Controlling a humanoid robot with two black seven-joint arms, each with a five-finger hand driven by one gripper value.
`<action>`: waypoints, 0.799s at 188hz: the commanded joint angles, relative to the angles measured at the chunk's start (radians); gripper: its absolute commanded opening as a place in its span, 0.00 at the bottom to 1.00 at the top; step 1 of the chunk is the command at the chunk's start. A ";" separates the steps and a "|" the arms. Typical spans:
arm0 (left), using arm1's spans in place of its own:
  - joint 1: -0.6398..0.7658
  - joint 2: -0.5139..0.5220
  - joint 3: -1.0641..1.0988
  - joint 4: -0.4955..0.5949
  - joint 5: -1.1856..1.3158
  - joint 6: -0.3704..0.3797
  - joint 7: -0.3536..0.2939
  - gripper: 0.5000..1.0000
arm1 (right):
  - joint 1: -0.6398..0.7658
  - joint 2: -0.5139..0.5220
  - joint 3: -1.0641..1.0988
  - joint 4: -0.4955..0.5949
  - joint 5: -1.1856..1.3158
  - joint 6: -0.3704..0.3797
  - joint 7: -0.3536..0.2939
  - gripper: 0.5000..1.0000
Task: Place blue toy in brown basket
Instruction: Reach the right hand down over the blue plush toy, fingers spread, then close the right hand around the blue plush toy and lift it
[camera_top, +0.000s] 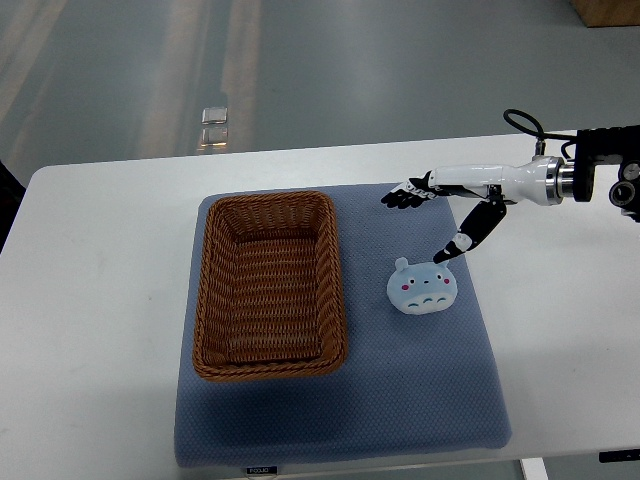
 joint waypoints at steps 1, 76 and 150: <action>0.001 0.000 0.000 0.000 0.000 0.000 0.000 1.00 | 0.025 0.009 -0.048 0.009 -0.019 -0.005 0.000 0.83; 0.001 0.000 0.000 0.000 0.001 0.000 0.000 1.00 | 0.017 0.057 -0.140 -0.002 -0.051 -0.089 -0.010 0.83; 0.003 0.000 0.000 0.000 0.001 0.000 0.000 1.00 | 0.014 0.121 -0.221 -0.030 -0.059 -0.129 -0.014 0.82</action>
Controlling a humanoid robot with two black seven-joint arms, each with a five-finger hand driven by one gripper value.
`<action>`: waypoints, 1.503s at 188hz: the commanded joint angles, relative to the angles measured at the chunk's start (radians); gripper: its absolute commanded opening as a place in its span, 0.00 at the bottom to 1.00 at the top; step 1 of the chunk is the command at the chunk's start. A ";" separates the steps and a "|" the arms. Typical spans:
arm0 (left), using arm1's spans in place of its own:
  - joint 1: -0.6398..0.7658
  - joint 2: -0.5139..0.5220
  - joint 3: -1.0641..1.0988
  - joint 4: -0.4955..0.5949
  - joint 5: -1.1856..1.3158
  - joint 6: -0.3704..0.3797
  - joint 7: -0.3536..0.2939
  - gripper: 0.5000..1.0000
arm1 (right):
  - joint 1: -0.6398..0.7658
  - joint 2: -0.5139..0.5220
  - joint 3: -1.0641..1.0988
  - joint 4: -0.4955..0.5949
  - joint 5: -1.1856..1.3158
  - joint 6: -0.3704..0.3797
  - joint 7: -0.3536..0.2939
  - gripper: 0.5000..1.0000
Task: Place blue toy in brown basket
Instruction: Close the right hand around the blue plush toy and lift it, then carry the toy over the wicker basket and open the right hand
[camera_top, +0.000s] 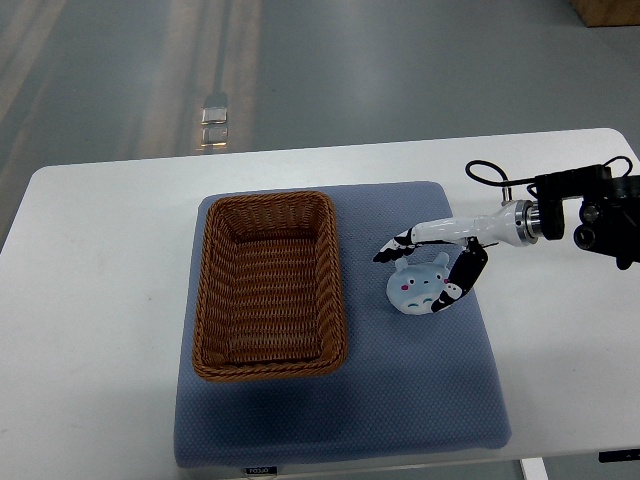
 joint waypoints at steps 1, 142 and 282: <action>0.000 0.000 0.000 0.000 0.000 0.000 0.000 1.00 | 0.000 0.020 -0.029 -0.019 -0.002 -0.027 -0.002 0.82; 0.000 0.000 0.000 0.000 0.000 0.000 0.000 1.00 | -0.051 0.068 -0.063 -0.085 -0.058 -0.093 -0.003 0.06; -0.001 0.000 0.000 0.000 -0.002 0.000 0.000 1.00 | 0.273 0.226 -0.060 -0.137 0.106 -0.093 -0.003 0.00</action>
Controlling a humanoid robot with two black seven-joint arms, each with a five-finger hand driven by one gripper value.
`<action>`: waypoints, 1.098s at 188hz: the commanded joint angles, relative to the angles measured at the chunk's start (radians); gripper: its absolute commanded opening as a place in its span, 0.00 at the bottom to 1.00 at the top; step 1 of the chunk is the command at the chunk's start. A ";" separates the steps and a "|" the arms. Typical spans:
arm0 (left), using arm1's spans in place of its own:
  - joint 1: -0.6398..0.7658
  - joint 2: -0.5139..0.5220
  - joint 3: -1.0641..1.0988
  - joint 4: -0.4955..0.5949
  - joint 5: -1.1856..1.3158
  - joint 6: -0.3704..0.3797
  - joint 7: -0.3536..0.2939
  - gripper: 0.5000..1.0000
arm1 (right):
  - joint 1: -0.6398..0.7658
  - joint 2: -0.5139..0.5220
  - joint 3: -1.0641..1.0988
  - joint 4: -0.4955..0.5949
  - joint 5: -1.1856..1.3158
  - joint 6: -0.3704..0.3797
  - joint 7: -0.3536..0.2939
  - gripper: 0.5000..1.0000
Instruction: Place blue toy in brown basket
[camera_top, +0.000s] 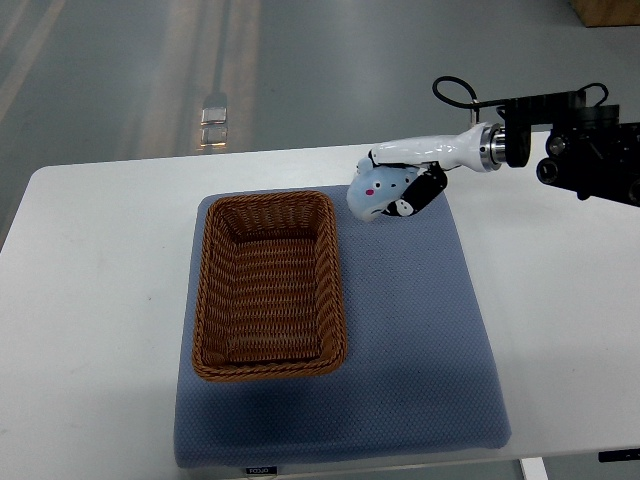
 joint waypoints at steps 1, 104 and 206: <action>0.000 0.000 0.001 0.000 0.000 0.000 0.000 1.00 | 0.031 0.083 -0.010 -0.036 0.022 0.001 -0.002 0.00; 0.000 0.000 0.001 -0.002 0.000 0.000 0.000 1.00 | -0.011 0.358 -0.022 -0.206 0.048 -0.001 0.000 0.74; 0.000 0.000 0.001 0.000 0.000 0.000 0.000 1.00 | -0.184 0.175 0.228 -0.207 0.246 -0.079 -0.051 0.81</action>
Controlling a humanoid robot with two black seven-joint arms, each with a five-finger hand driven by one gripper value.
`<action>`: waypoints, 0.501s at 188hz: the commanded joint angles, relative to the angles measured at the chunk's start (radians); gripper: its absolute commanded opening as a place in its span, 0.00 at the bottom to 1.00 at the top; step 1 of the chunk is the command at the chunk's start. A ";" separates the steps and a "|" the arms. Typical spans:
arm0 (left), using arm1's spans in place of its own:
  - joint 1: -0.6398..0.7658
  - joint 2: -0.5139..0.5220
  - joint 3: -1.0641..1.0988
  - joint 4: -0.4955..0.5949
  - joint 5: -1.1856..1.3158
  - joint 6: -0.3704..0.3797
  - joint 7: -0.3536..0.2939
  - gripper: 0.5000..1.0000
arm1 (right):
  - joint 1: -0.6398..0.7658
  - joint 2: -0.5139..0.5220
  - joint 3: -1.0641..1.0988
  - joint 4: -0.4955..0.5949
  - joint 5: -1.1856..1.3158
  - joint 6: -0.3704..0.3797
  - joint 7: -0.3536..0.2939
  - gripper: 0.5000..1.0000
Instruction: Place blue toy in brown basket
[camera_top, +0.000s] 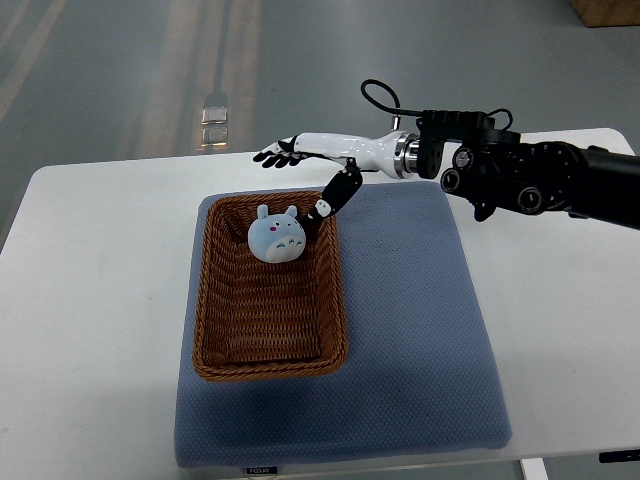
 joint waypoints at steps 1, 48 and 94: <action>0.000 0.000 0.000 0.001 0.000 0.000 0.000 1.00 | -0.067 -0.059 0.117 -0.002 0.030 -0.002 -0.038 0.81; -0.002 0.000 0.000 -0.001 0.000 0.000 0.000 1.00 | -0.351 -0.139 0.551 -0.059 0.205 -0.002 -0.097 0.81; -0.002 0.000 -0.002 -0.001 -0.002 0.000 0.000 1.00 | -0.581 -0.117 0.823 -0.042 0.263 -0.056 -0.107 0.81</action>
